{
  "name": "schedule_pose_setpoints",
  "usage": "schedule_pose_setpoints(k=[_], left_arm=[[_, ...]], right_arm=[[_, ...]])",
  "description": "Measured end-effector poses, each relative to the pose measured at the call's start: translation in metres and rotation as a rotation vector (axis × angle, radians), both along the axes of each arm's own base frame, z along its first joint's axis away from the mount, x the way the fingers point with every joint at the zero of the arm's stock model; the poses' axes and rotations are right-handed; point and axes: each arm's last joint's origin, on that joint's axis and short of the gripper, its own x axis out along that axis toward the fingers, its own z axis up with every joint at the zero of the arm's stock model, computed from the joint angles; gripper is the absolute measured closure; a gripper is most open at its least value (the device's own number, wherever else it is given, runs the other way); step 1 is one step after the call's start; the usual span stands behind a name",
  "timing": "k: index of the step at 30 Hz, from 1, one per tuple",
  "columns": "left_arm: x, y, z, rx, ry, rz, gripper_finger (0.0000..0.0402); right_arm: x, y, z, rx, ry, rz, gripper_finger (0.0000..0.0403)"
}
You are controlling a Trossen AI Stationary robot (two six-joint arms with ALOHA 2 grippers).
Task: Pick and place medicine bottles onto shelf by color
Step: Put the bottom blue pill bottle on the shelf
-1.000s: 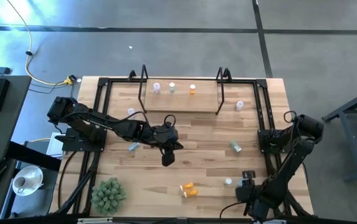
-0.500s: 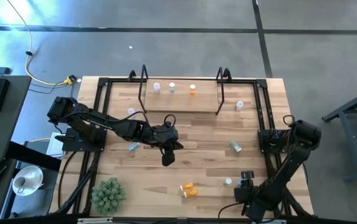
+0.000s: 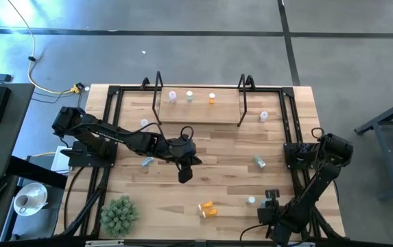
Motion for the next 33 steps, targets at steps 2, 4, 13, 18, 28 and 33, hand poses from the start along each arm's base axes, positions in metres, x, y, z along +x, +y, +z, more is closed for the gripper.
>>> schedule_pose_setpoints(k=[2,4,13,18,28,33], left_arm=[[0.000,0.000,0.000,-0.021,-0.001,0.014,0.0401],[0.000,0.000,0.000,-0.040,-0.002,0.026,0.0401],[0.000,0.001,0.000,-0.013,0.004,-0.004,0.0390],[0.000,0.007,0.000,-0.004,0.005,-0.001,0.0351],[0.001,0.023,0.000,-0.112,0.007,-0.059,0.0266],[0.000,0.028,0.000,-0.229,0.011,-0.117,0.0266]], right_arm=[[0.000,0.001,0.000,0.010,0.003,0.000,0.0317],[0.001,0.002,0.000,0.027,0.005,0.000,0.0328],[0.016,0.027,0.032,0.115,-0.102,0.053,0.0326],[0.029,0.037,0.061,0.066,-0.251,0.178,0.0326],[0.076,0.016,0.093,-0.237,-0.432,0.428,0.0325],[0.103,-0.008,0.093,-0.338,-0.391,0.504,0.0325]])
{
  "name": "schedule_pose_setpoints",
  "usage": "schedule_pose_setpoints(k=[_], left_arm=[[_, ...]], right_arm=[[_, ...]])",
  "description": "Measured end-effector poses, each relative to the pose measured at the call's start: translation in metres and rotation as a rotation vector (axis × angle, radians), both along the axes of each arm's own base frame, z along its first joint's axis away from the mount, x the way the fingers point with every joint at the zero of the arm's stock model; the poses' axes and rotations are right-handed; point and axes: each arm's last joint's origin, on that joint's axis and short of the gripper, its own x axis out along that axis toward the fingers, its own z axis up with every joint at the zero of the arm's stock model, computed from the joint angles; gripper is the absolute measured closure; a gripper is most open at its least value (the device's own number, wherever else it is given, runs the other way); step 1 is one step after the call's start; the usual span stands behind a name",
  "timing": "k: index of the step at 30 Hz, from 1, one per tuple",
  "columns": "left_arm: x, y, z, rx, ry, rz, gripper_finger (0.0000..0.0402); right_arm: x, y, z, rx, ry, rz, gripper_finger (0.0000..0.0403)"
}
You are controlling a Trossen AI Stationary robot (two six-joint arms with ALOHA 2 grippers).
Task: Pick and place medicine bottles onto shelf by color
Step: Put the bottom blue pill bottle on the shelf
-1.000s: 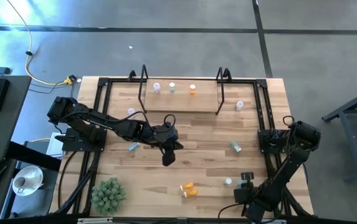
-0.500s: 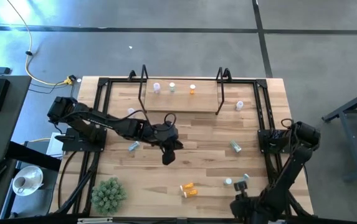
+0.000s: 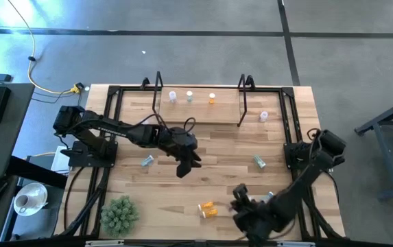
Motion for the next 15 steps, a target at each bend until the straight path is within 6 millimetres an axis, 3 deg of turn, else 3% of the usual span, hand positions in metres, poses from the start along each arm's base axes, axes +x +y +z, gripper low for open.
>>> schedule_pose_setpoints(k=[7,15], left_arm=[[0.000,0.005,0.000,-0.096,0.013,0.004,0.0270],[0.002,0.001,0.003,-0.119,-0.017,0.022,0.0270]], right_arm=[[0.030,-0.033,0.001,-0.216,0.000,0.057,0.0324],[0.047,-0.057,0.005,-0.491,-0.024,0.090,0.0324]])
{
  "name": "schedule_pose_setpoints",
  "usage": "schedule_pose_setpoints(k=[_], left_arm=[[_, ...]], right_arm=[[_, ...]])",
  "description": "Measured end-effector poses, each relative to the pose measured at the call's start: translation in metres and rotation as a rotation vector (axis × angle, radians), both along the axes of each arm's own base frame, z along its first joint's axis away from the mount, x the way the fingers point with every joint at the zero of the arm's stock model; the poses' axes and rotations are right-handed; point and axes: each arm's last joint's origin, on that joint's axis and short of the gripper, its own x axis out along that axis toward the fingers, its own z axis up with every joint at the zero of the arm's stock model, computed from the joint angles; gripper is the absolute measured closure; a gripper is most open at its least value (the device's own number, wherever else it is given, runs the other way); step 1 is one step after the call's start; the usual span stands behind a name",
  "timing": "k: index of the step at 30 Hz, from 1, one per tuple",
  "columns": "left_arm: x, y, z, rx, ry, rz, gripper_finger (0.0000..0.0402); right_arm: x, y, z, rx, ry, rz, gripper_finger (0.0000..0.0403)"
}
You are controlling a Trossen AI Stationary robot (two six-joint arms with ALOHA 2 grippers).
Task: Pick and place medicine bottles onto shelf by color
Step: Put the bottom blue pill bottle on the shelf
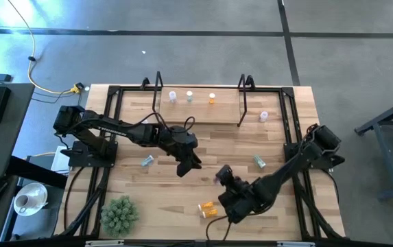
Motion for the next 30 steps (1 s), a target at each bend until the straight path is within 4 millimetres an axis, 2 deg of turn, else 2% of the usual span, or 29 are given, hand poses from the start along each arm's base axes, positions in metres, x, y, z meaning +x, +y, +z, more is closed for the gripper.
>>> schedule_pose_setpoints(k=[6,16,25,30], left_arm=[[0.004,-0.003,0.007,-0.014,-0.077,0.028,0.0270],[0.005,-0.014,0.008,0.058,-0.099,0.038,0.0270],[0.007,-0.028,0.012,0.114,-0.158,-0.007,0.0270],[0.010,-0.028,0.007,0.117,-0.145,0.013,0.0270]], right_arm=[[0.007,-0.006,0.004,-0.216,-0.006,0.051,0.0324],[0.009,-0.001,0.010,-0.405,0.002,0.128,0.0323],[0.009,0.000,0.010,-0.442,0.021,0.154,0.0323],[0.010,0.000,0.010,-0.459,0.034,0.167,0.0323]])
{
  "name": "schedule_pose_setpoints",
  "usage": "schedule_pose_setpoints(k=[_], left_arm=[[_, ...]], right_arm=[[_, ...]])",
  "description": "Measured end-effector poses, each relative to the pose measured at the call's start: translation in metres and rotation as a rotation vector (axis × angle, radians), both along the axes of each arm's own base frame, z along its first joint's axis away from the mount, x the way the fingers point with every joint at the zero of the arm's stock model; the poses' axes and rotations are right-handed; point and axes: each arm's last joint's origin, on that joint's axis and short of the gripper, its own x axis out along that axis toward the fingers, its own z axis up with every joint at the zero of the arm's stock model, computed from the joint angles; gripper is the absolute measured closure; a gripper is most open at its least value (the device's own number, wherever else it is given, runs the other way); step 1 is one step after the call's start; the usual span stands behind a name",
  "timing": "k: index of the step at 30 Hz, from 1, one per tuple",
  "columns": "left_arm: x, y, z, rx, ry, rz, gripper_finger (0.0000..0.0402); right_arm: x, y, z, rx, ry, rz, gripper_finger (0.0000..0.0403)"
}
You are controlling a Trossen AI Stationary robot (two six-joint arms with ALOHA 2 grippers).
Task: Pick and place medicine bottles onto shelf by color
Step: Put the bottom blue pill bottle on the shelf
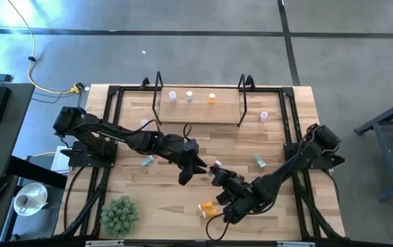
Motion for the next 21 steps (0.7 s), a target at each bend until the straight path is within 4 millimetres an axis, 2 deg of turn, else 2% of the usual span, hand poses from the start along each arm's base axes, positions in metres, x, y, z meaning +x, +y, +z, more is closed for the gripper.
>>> schedule_pose_setpoints(k=[9,21], left_arm=[[0.0094,0.0002,-0.0114,-0.004,-0.015,-0.024,0.0264],[0.0100,-0.0006,-0.0096,-0.045,-0.034,-0.069,0.0201]], right_arm=[[-0.0004,-0.0005,-0.0004,-0.025,0.012,0.004,0.0323],[-0.0007,0.0008,0.0002,-0.006,-0.012,-0.005,0.0323]])
